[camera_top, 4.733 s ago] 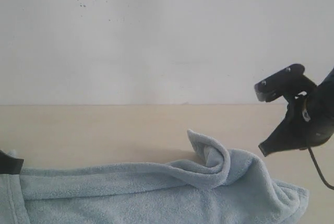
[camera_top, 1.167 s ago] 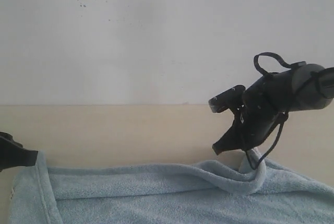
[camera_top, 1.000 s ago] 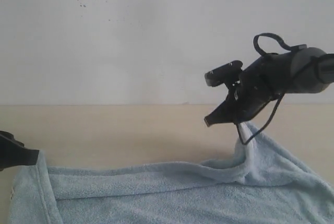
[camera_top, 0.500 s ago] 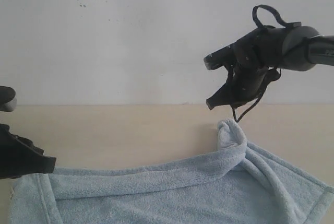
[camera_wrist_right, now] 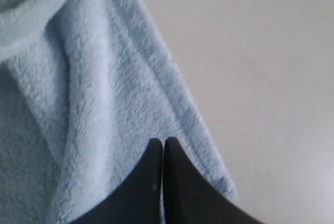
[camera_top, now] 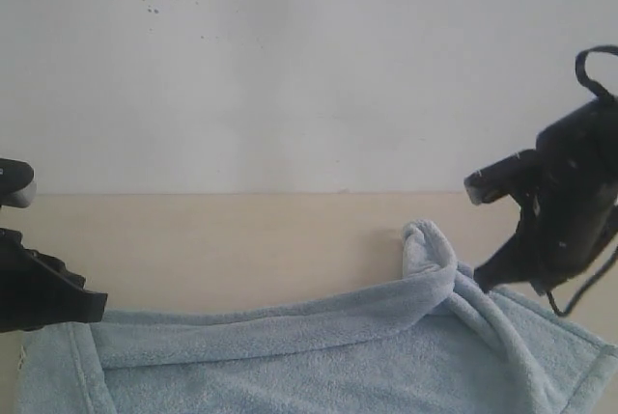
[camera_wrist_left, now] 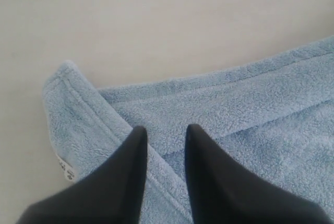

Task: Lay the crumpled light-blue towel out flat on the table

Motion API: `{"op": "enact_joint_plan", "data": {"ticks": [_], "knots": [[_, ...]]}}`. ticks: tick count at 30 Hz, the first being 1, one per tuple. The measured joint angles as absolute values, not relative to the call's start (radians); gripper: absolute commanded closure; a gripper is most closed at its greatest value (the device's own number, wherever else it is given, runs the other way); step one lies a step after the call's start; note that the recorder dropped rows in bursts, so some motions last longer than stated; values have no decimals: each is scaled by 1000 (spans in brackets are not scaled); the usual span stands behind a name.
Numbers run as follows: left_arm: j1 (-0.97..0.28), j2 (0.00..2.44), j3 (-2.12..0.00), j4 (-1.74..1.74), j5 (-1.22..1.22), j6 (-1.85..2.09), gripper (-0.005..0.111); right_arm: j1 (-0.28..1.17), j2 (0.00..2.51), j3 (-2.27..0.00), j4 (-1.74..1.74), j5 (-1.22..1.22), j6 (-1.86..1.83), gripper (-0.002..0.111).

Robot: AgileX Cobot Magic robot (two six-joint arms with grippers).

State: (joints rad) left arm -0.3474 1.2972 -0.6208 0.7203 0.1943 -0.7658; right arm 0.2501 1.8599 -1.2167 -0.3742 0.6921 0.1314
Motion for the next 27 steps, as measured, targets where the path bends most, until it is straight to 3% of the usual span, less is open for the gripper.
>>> {"op": "enact_joint_plan", "data": {"ticks": [8, 16, 27], "knots": [[-347, 1297, -621, 709, 206, -764, 82, 207, 1841, -1028, -404, 543, 186, 108], [-350, 1297, -613, 707, 206, -758, 82, 117, 1839, -1012, -433, 506, 218, 108], [-350, 1297, -613, 707, 206, -758, 82, 114, 1879, -1012, -434, 446, 196, 108]]}}
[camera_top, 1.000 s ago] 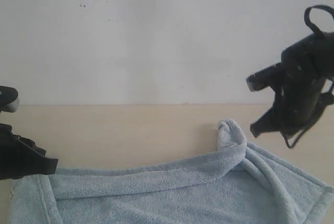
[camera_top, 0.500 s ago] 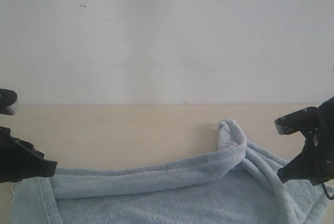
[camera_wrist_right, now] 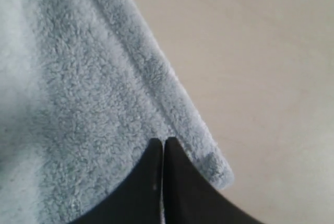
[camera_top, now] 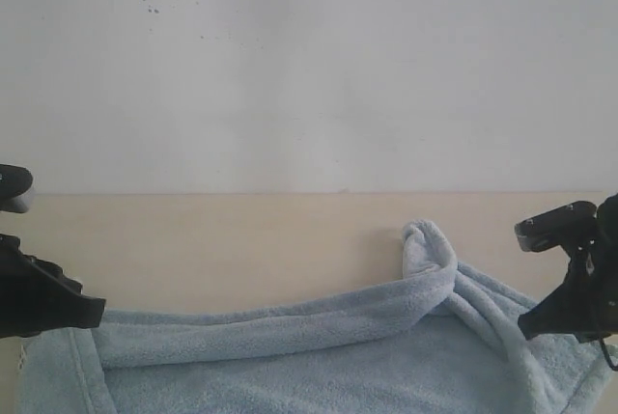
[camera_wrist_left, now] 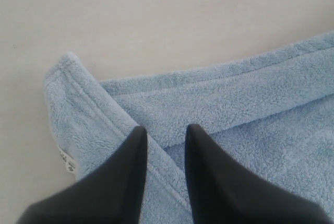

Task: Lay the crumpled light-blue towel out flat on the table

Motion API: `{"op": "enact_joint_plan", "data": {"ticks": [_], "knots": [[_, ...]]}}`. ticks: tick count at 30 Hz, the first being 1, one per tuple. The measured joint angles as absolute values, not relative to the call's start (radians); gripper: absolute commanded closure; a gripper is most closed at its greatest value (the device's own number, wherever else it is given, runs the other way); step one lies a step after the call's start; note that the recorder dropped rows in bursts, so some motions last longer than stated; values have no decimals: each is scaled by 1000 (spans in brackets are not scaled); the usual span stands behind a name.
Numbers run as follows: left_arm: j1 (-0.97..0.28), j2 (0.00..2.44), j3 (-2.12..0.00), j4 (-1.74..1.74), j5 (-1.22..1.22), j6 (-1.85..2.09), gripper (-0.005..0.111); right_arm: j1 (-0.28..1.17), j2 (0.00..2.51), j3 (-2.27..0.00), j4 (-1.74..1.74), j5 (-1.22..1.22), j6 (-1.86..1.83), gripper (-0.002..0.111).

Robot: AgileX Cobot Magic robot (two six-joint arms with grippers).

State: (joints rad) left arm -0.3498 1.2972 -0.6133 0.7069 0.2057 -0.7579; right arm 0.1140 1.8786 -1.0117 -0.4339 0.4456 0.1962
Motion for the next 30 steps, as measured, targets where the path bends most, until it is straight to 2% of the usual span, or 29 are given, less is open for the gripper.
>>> {"op": "enact_joint_plan", "data": {"ticks": [16, 30], "knots": [[-350, 1297, -613, 707, 206, -747, 82, 94, 1943, -1005, -471, 451, 196, 108], [-350, 1297, -613, 707, 206, -747, 82, -274, 1864, -835, -518, 425, 316, 108]]}}
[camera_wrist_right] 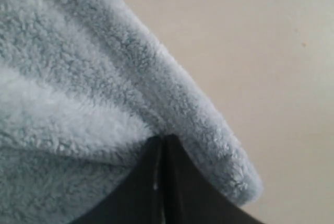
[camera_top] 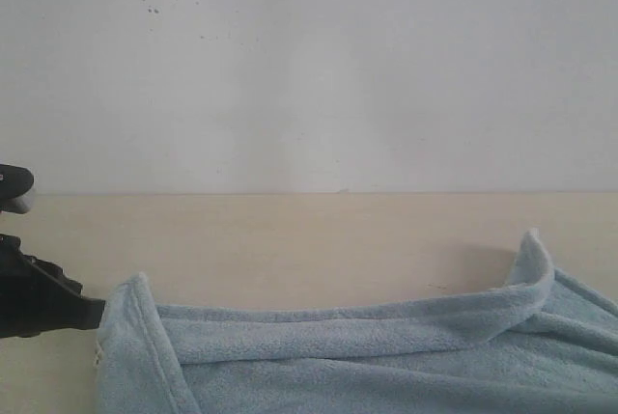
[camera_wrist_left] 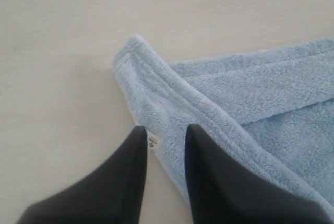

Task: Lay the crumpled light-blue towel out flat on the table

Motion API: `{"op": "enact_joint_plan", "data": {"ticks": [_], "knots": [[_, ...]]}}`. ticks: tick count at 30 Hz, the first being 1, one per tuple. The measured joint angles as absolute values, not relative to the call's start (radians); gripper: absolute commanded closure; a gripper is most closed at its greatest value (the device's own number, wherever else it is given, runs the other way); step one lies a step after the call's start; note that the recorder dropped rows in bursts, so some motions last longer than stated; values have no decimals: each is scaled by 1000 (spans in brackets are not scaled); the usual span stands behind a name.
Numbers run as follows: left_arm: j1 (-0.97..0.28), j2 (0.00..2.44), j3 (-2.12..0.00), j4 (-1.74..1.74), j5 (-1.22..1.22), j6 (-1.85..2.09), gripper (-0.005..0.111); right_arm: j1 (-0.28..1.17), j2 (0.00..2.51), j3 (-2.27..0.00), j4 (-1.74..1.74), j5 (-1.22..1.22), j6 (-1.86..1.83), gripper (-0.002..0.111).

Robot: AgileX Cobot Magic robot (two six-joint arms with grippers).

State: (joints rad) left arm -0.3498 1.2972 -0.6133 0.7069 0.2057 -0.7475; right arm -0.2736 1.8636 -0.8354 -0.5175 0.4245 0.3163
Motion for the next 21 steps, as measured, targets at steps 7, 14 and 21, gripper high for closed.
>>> {"op": "enact_joint_plan", "data": {"ticks": [7, 14, 21], "knots": [[-350, 1297, -613, 702, 199, -747, 82, -236, 1739, -794, -467, 510, 327, 108], [-432, 1297, -613, 636, 203, -673, 82, -70, 1550, -794, -450, 487, 327, 108], [-632, 1297, -613, 475, 319, -483, 79, 45, 1464, -794, -432, 485, 327, 108]]}}
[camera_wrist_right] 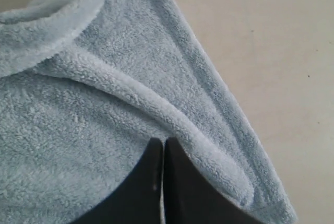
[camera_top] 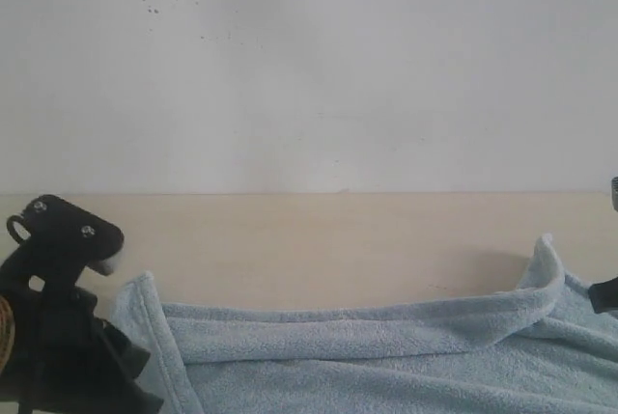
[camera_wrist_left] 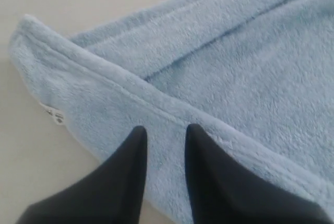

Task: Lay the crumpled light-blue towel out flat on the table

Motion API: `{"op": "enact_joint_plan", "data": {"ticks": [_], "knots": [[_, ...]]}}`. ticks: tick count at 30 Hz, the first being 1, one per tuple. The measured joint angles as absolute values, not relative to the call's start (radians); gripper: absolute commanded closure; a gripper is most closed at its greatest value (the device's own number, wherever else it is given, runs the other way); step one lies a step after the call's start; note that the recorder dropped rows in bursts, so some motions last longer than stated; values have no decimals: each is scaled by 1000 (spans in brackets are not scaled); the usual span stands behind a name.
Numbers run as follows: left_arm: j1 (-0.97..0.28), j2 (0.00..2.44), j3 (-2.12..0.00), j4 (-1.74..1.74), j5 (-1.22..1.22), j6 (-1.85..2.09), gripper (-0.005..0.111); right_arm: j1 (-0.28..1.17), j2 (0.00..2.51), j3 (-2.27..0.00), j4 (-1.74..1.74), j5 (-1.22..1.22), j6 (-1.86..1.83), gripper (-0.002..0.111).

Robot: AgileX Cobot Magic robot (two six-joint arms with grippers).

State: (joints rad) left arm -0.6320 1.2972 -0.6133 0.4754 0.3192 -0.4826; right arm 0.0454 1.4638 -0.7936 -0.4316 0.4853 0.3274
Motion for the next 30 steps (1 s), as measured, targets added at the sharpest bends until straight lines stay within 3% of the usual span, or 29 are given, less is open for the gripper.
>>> {"op": "enact_joint_plan", "data": {"ticks": [7, 19, 30], "knots": [[-780, 1297, -613, 240, 415, -269, 54, 86, 1448, -792, -413, 497, 323, 108], [-979, 1314, -613, 97, 570, -146, 54, 88, 1445, -792, -376, 516, 300, 108], [-1040, 1476, -613, 142, 570, -196, 55, 88, 1445, -792, -336, 558, 267, 108]]}}
